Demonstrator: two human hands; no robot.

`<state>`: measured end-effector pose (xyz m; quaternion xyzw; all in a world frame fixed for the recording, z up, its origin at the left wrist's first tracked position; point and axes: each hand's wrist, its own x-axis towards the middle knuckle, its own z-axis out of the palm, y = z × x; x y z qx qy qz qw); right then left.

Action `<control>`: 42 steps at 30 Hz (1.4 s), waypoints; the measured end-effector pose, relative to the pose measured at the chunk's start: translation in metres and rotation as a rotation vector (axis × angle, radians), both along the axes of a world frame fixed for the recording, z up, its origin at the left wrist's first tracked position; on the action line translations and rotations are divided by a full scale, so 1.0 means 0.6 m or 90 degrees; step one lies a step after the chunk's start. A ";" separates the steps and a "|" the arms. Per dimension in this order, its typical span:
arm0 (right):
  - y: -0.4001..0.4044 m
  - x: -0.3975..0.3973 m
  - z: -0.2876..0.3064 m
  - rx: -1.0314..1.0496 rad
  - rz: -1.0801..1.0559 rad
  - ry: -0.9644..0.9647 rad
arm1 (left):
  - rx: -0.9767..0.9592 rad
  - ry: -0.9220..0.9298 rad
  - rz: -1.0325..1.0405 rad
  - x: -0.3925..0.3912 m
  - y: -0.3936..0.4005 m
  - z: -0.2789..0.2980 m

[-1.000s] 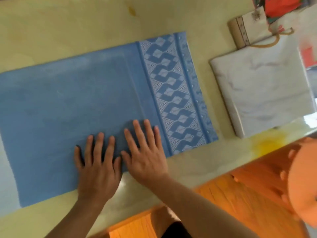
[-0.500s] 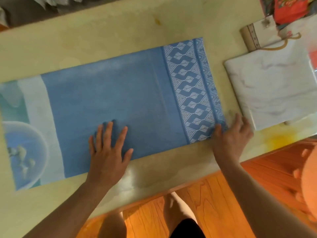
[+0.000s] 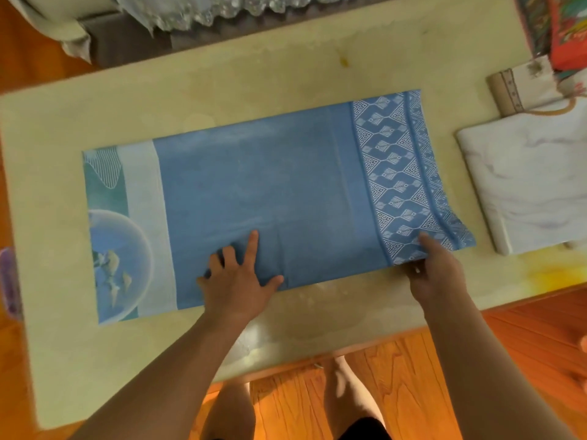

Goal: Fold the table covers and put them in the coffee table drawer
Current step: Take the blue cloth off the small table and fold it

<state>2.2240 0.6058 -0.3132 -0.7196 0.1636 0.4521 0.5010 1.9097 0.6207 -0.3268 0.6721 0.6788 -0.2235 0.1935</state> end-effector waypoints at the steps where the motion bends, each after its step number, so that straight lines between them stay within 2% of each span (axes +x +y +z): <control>1: 0.000 -0.003 0.000 -0.025 0.021 0.000 | -0.013 0.006 0.002 0.000 0.005 -0.004; 4: 0.001 -0.010 0.023 -0.020 0.018 -0.006 | -0.049 0.003 0.008 -0.001 0.017 -0.006; 8: 0.016 -0.062 0.115 0.097 0.070 -0.062 | -0.075 -0.012 0.012 0.003 0.023 0.009; 10: 0.025 -0.109 0.174 0.140 0.178 -0.141 | -0.087 -0.027 0.012 0.001 0.020 0.024; 13: 0.040 -0.197 0.239 0.148 0.406 -0.354 | -0.140 -0.105 0.047 -0.008 0.037 0.042; 14: 0.044 -0.229 0.247 0.162 0.468 -0.415 | -0.188 -0.161 0.092 -0.020 0.047 0.047; 15: 0.046 -0.262 0.251 0.182 0.519 -0.460 | -0.246 -0.266 0.182 -0.039 0.059 0.054; 17: 0.047 -0.333 0.247 0.227 0.607 -0.543 | -0.311 -0.610 0.488 -0.111 0.071 0.074; 18: 0.047 -0.373 0.239 0.265 0.649 -0.588 | -0.276 -0.742 0.622 -0.166 0.069 0.078; 19: 0.046 -0.412 0.224 0.305 0.694 -0.633 | -0.221 -0.807 0.724 -0.227 0.065 0.080; 22: 0.037 -0.535 0.133 0.377 0.886 -0.806 | -0.136 -0.857 0.941 -0.400 0.046 0.061; 24: 0.021 -0.616 0.048 0.343 1.037 -0.881 | -0.147 -0.814 0.988 -0.459 0.032 0.043; 26: 0.004 -0.676 -0.022 0.266 1.157 -0.923 | -0.158 -0.766 0.974 -0.467 0.029 0.029; 29: -0.004 -0.708 -0.057 0.172 1.197 -0.916 | -0.117 -0.684 0.846 -0.439 0.036 0.036; 33: -0.014 -0.690 -0.038 0.203 1.287 -0.835 | -0.008 -0.523 0.604 -0.413 0.019 0.018; 36: 0.014 -0.664 -0.006 0.226 1.345 -0.713 | 0.062 -0.456 0.581 -0.400 0.003 0.002; 37: 0.035 -0.654 0.003 0.226 1.329 -0.684 | 0.075 -0.478 0.588 -0.396 0.001 0.000; 39: 0.094 -0.639 0.013 0.211 1.257 -0.661 | 0.065 -0.593 0.646 -0.394 -0.004 0.001; 41: 0.162 -0.633 0.019 0.135 1.184 -0.620 | 0.024 -0.709 0.716 -0.393 -0.008 0.009; 42: 0.191 -0.636 0.021 0.089 1.171 -0.583 | 0.033 -0.730 0.741 -0.396 -0.010 0.010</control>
